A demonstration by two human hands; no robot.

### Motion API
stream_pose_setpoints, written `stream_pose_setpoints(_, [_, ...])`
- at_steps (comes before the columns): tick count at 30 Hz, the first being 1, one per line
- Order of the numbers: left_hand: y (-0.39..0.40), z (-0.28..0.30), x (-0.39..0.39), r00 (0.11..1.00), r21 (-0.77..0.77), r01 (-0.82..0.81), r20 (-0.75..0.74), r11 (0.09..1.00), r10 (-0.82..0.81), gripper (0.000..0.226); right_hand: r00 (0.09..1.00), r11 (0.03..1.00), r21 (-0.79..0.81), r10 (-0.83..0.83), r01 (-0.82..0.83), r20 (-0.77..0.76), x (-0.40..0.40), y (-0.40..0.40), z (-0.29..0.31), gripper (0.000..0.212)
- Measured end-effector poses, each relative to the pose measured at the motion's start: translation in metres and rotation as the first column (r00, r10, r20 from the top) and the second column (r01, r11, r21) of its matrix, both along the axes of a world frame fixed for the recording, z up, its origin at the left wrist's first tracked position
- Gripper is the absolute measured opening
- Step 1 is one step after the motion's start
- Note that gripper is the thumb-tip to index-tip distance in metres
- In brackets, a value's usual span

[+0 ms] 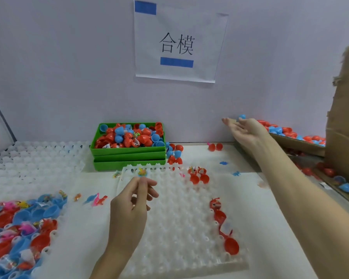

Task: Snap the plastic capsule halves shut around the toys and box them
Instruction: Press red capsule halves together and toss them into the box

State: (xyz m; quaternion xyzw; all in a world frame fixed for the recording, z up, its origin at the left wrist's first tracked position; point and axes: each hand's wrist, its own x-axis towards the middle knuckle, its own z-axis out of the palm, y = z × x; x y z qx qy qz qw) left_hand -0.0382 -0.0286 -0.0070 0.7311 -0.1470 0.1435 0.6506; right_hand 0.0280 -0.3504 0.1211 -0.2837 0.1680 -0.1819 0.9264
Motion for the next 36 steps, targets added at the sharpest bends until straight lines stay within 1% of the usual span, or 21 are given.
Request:
stream_pose_setpoints(2, [-0.001,0.000,-0.001,1.000,0.020,0.004,-0.006,1.000,-0.004,0.037,0.993,0.968,-0.234,0.068,-0.090,-0.099,-0.005,0.002,-0.013,0.043])
stream_pose_setpoints(3, [-0.002,0.000,-0.001,1.000,0.027,0.006,-0.007,1.000,-0.006,0.037,0.987,0.923,-0.360,0.094,-0.134,-0.127,-0.009,0.006,-0.022,0.041])
stream_pose_setpoints(4, [-0.003,0.000,-0.002,1.000,0.043,0.006,0.001,0.999,-0.006,0.037,0.982,0.857,-0.486,0.106,-0.170,-0.157,-0.014,0.012,-0.032,0.039])
stream_pose_setpoints(5, [-0.003,-0.001,-0.003,1.000,0.074,0.002,0.018,0.997,-0.003,0.036,0.977,0.759,-0.625,0.073,-0.183,-0.198,-0.021,0.020,-0.041,0.035])
stream_pose_setpoints(6, [-0.003,-0.001,-0.004,0.999,0.112,-0.005,0.038,0.994,0.001,0.035,0.971,0.608,-0.771,-0.002,-0.188,-0.238,-0.029,0.030,-0.051,0.028])
stream_pose_setpoints(7, [-0.004,-0.001,-0.005,0.999,0.144,-0.011,0.052,0.990,0.004,0.033,0.962,0.409,-0.889,-0.085,-0.204,-0.260,-0.037,0.041,-0.060,0.020])
stream_pose_setpoints(8, [-0.004,-0.001,-0.006,0.998,0.165,-0.012,0.057,0.986,0.003,0.032,0.954,0.206,-0.951,-0.143,-0.230,-0.262,-0.044,0.052,-0.070,0.014])
stream_pose_setpoints(9, [-0.004,-0.001,-0.007,0.998,0.178,-0.010,0.056,0.984,0.000,0.031,0.950,0.039,-0.966,-0.177,-0.257,-0.259,-0.050,0.063,-0.080,0.011])
stream_pose_setpoints(10, [-0.004,0.000,-0.008,0.998,0.190,-0.008,0.055,0.982,-0.003,0.032,0.947,-0.077,-0.957,-0.190,-0.279,-0.261,-0.056,0.073,-0.088,0.008])
stream_pose_setpoints(11, [-0.004,0.000,-0.009,0.999,0.203,-0.007,0.053,0.979,-0.003,0.033,0.943,-0.170,-0.938,-0.199,-0.302,-0.268,-0.059,0.081,-0.096,0.008])
stream_pose_setpoints(13, [-0.004,0.000,-0.008,0.999,0.216,-0.008,0.047,0.976,-0.002,0.032,0.930,-0.345,-0.868,-0.220,-0.358,-0.296,-0.061,0.092,-0.110,0.016])
stream_pose_setpoints(14, [-0.004,-0.001,-0.008,0.999,0.219,-0.007,0.043,0.976,-0.003,0.030,0.921,-0.405,-0.830,-0.235,-0.383,-0.310,-0.060,0.095,-0.115,0.020])
stream_pose_setpoints(15, [-0.004,-0.001,-0.007,0.999,0.222,-0.005,0.041,0.975,-0.004,0.029,0.916,-0.438,-0.807,-0.250,-0.397,-0.314,-0.059,0.096,-0.118,0.022])
stream_pose_setpoints(16, [-0.005,-0.002,-0.006,0.999,0.230,-0.003,0.040,0.973,-0.006,0.027,0.913,-0.450,-0.797,-0.264,-0.402,-0.312,-0.058,0.098,-0.120,0.024])
stream_pose_setpoints(19, [-0.005,-0.004,-0.005,0.999,0.267,0.005,0.030,0.964,-0.013,0.025,0.902,-0.442,-0.791,-0.290,-0.423,-0.320,-0.054,0.100,-0.124,0.028])
stream_pose_setpoints(22, [-0.005,-0.005,-0.003,0.999,0.284,0.011,0.031,0.959,-0.021,0.023,0.903,-0.449,-0.787,-0.275,-0.423,-0.329,-0.053,0.097,-0.125,0.025])
stream_pose_setpoints(24, [-0.004,-0.005,-0.002,0.999,0.293,0.015,0.036,0.956,-0.027,0.023,0.911,-0.441,-0.802,-0.274,-0.403,-0.308,-0.054,0.095,-0.125,0.022])
stream_pose_setpoints(27, [-0.004,-0.006,-0.001,0.999,0.322,0.034,0.019,0.946,-0.043,0.022,0.923,-0.408,-0.840,-0.291,-0.358,-0.251,-0.056,0.096,-0.124,0.017])
stream_pose_setpoints(31, [-0.002,-0.008,0.002,0.998,0.356,0.058,0.001,0.933,-0.063,0.017,0.943,-0.321,-0.909,-0.285,-0.265,-0.174,-0.061,0.099,-0.116,0.013])
stream_pose_setpoints(34, [-0.002,-0.007,0.001,0.998,0.319,0.062,-0.013,0.946,-0.061,0.013,0.968,-0.288,-0.940,-0.220,-0.185,-0.124,-0.071,0.103,-0.108,0.009])
stream_pose_setpoints(36, [-0.004,-0.006,0.001,0.995,0.243,0.084,-0.067,0.966,-0.069,0.009,0.982,-0.264,-0.952,-0.150,-0.153,-0.116,-0.078,0.110,-0.102,0.009])
